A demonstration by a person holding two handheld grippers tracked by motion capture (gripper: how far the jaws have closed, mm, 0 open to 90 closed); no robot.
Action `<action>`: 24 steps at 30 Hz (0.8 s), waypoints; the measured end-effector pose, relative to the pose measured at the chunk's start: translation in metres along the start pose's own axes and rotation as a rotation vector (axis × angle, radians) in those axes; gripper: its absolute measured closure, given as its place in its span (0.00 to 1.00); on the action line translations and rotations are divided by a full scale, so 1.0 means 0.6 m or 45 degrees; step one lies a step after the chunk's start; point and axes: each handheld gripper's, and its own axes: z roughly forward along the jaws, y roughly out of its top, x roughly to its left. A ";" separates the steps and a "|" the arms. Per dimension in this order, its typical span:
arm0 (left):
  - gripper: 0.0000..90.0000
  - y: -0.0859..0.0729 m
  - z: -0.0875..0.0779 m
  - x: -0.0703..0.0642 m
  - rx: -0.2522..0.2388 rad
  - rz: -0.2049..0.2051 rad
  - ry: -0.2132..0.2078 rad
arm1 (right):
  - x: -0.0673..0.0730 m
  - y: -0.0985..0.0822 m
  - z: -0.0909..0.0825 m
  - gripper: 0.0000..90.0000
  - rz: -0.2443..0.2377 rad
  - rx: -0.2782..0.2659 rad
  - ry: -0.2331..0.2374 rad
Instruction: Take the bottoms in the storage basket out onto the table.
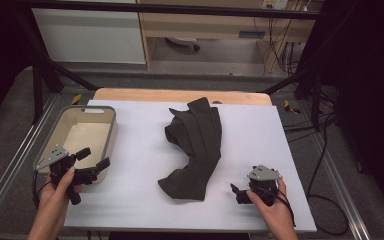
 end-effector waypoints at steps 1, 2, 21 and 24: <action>0.04 -0.001 0.000 0.000 0.005 0.009 0.003 | 0.000 0.000 0.000 0.02 0.000 0.000 0.000; 0.04 -0.001 0.001 0.000 0.008 0.016 0.006 | 0.000 0.000 0.000 0.02 -0.002 0.000 0.001; 0.05 -0.007 0.001 0.005 0.007 0.055 0.039 | 0.000 0.000 0.001 0.03 0.000 0.001 0.004; 0.05 -0.006 -0.002 0.011 -0.003 0.048 0.054 | 0.000 0.000 0.001 0.02 0.001 0.002 0.005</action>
